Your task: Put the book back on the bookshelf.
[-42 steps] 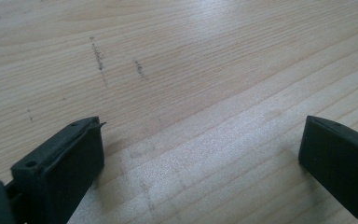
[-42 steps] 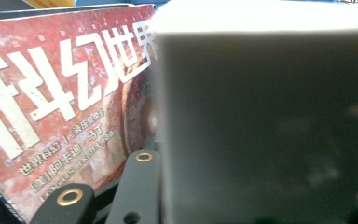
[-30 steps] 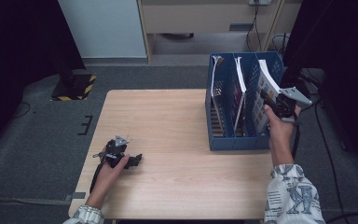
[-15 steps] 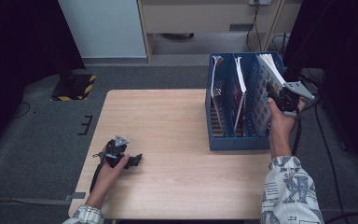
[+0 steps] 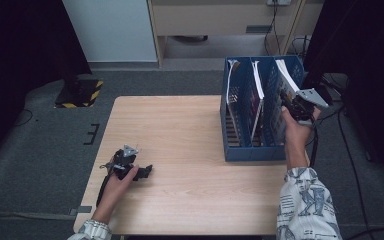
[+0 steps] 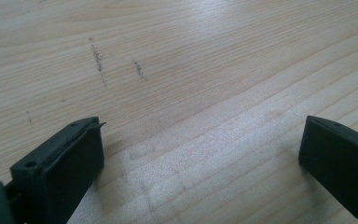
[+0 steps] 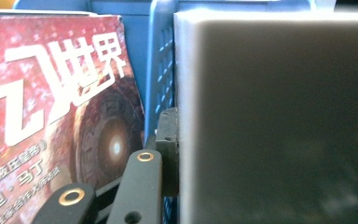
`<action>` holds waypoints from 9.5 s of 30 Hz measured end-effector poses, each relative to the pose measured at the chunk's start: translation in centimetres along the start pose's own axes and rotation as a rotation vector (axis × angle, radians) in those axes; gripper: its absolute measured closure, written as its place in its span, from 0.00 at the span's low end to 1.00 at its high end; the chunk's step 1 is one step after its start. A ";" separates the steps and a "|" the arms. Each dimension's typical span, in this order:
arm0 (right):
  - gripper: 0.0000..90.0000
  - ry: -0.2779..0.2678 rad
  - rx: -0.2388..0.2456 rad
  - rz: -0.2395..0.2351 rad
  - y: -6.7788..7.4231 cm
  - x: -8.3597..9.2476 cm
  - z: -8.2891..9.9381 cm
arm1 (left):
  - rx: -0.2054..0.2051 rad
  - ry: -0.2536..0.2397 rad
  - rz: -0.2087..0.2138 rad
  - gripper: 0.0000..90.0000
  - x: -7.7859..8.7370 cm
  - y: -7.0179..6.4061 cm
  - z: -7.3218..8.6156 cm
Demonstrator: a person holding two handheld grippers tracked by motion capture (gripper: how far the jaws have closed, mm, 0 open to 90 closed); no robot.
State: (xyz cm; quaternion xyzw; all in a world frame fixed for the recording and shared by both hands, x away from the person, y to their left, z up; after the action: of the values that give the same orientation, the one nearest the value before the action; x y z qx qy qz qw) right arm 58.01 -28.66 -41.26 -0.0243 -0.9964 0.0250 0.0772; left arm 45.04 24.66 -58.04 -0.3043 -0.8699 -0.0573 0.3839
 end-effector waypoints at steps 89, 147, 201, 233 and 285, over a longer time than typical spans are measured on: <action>0.10 0.071 -0.037 -0.067 -0.4 7.1 1.2 | -0.001 0.000 -0.003 0.00 0.0 0.0 0.0; 0.09 0.058 0.006 -0.158 2.1 12.8 1.4 | 0.000 0.001 0.002 0.00 -0.1 -0.1 -0.1; 0.06 0.138 0.069 -0.367 9.6 13.7 2.4 | 0.001 0.001 0.001 0.00 -0.2 -0.1 -0.2; 0.06 0.209 0.193 -0.529 16.8 15.2 5.4 | 0.001 0.001 0.000 0.00 -0.2 -0.1 -0.2; 0.10 0.516 0.327 -0.617 26.6 12.8 16.6 | 0.001 -0.001 0.000 0.00 -0.2 -0.1 -0.2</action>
State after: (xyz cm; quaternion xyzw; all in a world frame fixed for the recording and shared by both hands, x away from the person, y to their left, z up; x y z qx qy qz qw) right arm 43.99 -2.23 -57.16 0.2816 -0.8881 0.1516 0.3303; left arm 45.19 24.47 -58.04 -0.3041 -0.8700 -0.0567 0.3838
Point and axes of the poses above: each handheld gripper's, and its own axes: x roughly backward along the jaws, z roughly out of its underside, y roughly to its left, the point moved 6 cm from there along -x, roughly forward along the jaws, and after that the axes turned 11 degrees about z, right-handed, at the moved point
